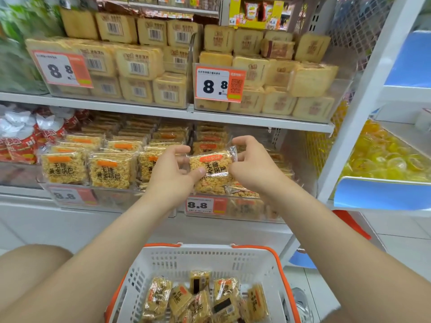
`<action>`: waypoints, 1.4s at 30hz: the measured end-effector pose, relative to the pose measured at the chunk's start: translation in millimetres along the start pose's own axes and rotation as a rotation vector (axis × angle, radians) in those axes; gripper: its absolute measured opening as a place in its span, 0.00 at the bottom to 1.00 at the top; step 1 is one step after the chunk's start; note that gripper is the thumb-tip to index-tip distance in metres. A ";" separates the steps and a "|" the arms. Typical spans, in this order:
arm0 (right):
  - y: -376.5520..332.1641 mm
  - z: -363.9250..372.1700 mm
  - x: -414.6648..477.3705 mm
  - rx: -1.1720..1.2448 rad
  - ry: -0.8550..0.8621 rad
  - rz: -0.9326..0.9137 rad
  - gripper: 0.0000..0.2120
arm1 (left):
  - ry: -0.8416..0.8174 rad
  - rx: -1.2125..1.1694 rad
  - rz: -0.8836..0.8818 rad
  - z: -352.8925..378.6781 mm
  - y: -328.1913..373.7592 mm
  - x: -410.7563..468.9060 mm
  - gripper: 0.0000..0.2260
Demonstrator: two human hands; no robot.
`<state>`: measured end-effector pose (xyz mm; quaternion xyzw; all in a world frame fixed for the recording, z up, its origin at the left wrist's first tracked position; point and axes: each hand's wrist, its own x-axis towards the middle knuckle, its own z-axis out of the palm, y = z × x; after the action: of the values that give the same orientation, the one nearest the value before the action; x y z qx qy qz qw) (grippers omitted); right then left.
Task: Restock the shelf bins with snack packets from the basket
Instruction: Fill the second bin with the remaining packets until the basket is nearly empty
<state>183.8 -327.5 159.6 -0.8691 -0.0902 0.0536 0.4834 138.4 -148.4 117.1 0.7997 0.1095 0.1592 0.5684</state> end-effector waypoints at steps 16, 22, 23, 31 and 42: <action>59.8 -42.6 90.1 0.187 0.255 0.327 0.28 | -0.168 1.004 0.575 53.5 15.6 63.2 0.22; 64.0 -28.5 135.4 0.091 0.408 0.340 0.20 | -0.115 1.163 0.563 81.6 -5.0 76.5 0.30; 62.5 -26.0 142.7 0.068 0.413 0.334 0.19 | -0.099 1.170 0.553 82.4 -8.1 81.4 0.33; 68.5 -12.1 188.7 -0.112 0.447 0.243 0.24 | -0.071 1.289 0.621 83.9 -29.0 96.7 0.45; 80.9 0.6 192.6 -0.184 0.668 0.093 0.19 | -0.101 1.353 0.578 88.3 -31.1 88.8 0.45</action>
<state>380.5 -328.7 89.4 -0.8817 0.1083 -0.2201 0.4031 254.2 -183.7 72.5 0.9788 -0.0576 0.1634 -0.1093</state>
